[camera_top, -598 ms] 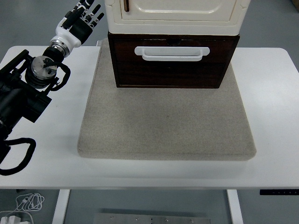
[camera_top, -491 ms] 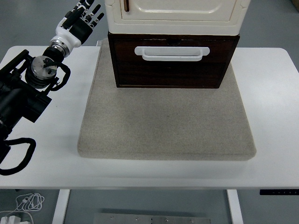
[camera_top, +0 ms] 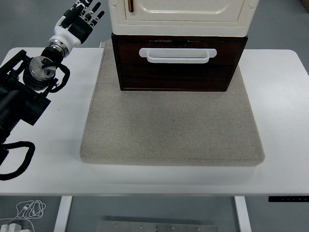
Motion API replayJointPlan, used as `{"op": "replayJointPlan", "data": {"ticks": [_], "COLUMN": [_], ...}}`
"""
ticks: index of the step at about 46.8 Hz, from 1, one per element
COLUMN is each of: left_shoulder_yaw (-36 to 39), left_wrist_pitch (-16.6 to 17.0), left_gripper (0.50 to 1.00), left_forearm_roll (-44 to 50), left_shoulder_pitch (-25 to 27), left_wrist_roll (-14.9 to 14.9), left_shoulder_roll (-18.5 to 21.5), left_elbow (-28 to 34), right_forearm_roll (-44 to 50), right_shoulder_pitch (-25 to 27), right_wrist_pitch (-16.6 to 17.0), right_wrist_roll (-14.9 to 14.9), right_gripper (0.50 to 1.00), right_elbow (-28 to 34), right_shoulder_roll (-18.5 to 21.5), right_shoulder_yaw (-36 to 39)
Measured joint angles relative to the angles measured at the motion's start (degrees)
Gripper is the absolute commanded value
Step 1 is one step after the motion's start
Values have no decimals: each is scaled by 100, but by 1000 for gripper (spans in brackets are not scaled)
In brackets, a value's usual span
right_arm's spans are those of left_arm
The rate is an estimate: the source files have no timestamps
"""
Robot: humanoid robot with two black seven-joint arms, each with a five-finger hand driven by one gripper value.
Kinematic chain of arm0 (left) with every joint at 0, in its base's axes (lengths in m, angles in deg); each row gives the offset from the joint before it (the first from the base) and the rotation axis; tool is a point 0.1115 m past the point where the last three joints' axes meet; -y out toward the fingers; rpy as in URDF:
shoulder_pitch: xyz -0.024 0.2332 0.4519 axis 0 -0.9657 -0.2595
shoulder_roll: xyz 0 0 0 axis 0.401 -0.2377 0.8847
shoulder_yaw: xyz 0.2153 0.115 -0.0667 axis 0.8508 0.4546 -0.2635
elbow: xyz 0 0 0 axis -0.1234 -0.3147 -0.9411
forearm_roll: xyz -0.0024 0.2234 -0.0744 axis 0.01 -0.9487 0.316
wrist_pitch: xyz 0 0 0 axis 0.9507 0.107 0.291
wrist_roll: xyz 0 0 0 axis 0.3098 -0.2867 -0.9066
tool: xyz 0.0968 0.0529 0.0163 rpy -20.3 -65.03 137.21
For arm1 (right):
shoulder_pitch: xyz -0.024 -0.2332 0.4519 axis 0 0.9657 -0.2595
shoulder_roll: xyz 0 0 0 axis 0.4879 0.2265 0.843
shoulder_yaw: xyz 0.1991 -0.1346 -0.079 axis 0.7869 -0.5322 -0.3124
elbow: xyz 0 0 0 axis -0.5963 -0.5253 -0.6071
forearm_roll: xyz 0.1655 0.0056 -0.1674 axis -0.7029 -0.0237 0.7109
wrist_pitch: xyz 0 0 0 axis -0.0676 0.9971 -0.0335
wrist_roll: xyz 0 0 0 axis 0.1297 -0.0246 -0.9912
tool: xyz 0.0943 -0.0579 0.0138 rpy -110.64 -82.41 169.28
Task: Open the drawer under the combination cabinet
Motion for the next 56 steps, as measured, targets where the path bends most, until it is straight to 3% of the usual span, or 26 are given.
{"op": "replayJointPlan", "data": {"ticks": [8, 14, 22, 30, 37, 50, 56], "left_shoulder_yaw": [11, 20, 28, 92, 264, 275, 197], "left_wrist_pitch": [-83, -613, -799, -997, -1475, -1978, -2034], "left_gripper": [1000, 1000, 1000, 1000, 1000, 1000, 1000], "left_forearm_roll": [-48, -94, -101, -156, -604, -822, -1048], "left_shoulder_pitch": [-38, -190, -323, -438, -449, -449, -449], "left_wrist_roll": [-9, -10, -42, -69, -15, -7, -7], "left_shoulder_roll": [5, 11, 160, 679, 1003, 1818, 2275], "left_elbow": [3, 49, 203, 678, 946, 1911, 2440], "right_forearm_roll": [0, 0, 0, 0, 0, 0, 0], "right_shoulder_pitch": [1, 1, 1, 0, 2, 1, 1], "right_wrist_pitch": [1, 2, 2, 0, 0, 0, 0], "right_wrist_roll": [0, 0, 0, 1, 0, -1, 0], "right_gripper": [928, 928, 928, 928, 928, 928, 928], "right_elbow": [-2, -2, -1, 0, -1, 0, 0], "right_shoulder_roll": [0, 0, 0, 0, 0, 0, 0], "right_shoulder_yaw": [4, 3, 0, 0, -1, 0, 0]}}
